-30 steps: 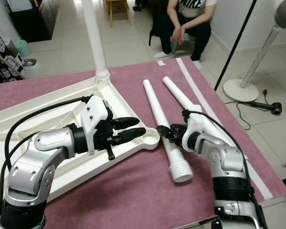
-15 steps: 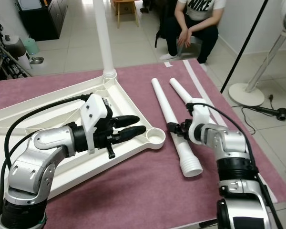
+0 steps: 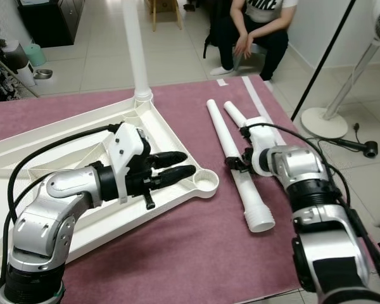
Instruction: Building children table
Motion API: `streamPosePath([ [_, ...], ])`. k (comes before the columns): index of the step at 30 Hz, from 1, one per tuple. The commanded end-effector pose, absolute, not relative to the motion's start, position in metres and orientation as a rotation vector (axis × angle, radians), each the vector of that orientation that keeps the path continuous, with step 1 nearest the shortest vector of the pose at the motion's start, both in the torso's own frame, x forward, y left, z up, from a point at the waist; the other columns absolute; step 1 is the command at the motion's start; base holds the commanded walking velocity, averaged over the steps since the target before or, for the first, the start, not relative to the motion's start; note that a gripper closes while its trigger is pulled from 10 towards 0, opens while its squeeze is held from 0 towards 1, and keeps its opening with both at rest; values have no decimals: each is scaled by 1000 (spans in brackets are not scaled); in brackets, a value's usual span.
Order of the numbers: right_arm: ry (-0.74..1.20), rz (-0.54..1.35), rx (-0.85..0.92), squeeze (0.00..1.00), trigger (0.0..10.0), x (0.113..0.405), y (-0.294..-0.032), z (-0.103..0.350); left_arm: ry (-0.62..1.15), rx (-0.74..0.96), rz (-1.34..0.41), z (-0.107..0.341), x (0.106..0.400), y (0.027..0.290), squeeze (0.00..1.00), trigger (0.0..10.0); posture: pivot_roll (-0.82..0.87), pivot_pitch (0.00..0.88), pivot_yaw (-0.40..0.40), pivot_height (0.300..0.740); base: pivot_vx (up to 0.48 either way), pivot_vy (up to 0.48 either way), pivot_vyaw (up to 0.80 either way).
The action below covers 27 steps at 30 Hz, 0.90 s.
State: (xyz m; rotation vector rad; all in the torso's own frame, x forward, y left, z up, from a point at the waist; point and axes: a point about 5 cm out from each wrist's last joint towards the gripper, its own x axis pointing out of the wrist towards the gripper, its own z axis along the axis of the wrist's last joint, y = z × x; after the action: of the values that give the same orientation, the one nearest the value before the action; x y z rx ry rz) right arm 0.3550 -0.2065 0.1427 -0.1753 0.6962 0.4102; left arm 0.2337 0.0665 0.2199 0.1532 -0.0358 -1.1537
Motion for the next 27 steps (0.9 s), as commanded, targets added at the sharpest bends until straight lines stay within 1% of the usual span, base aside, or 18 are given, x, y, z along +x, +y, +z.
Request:
streamPosePath([
  [1,750,433,-91,0,10000,352,-198,129,-39,152,-964,221,240,72,0,10000,25,0,13,740,0,0,0],
  [2,757,445,-32,0,10000,352,-193,127,-39,153,-963,220,240,73,0,10000,31,0,14,740,0,0,0],
  [3,757,445,-32,0,10000,352,-193,127,-39,153,-963,220,240,73,0,10000,31,0,14,740,0,0,0],
  [5,752,446,43,0,10000,354,-187,124,-37,154,-962,220,240,73,0,10000,31,0,14,740,0,0,0],
  [6,752,446,43,0,10000,354,-187,124,-37,154,-962,220,240,73,0,10000,31,0,14,740,0,0,0],
  [7,747,441,61,0,6784,355,-185,124,-37,155,-962,221,240,73,0,10000,34,0,18,740,0,0,0],
  [8,745,439,75,0,0,355,-183,123,-37,156,-962,221,240,73,0,10000,35,0,22,740,0,0,0],
  [14,739,441,80,0,0,358,-183,126,-37,157,-963,222,241,74,0,10000,35,0,22,740,0,0,0],
  [16,707,450,92,0,0,362,-182,138,-38,155,-964,222,241,73,0,10000,28,0,24,740,0,0,0],
  [21,686,460,115,0,0,364,-180,146,-38,154,-964,222,241,73,0,10000,28,0,24,740,0,0,0],
  [22,647,485,148,0,2039,365,-176,157,-38,153,-962,222,241,73,0,10000,27,0,18,740,0,0,0],
  [23,647,485,148,0,2039,365,-176,157,-38,153,-962,222,241,73,0,10000,27,0,18,740,0,0,0],
  [24,522,534,197,0,10000,366,-167,185,-40,150,-957,222,241,73,0,10000,27,0,18,740,0,0,0],
  [26,522,534,197,0,10000,366,-167,185,-40,150,-957,222,241,73,0,10000,27,0,18,740,0,0,0],
  [27,381,545,221,0,10000,364,-163,213,-41,143,-947,222,242,73,0,10000,31,0,13,740,0,0,0],
])
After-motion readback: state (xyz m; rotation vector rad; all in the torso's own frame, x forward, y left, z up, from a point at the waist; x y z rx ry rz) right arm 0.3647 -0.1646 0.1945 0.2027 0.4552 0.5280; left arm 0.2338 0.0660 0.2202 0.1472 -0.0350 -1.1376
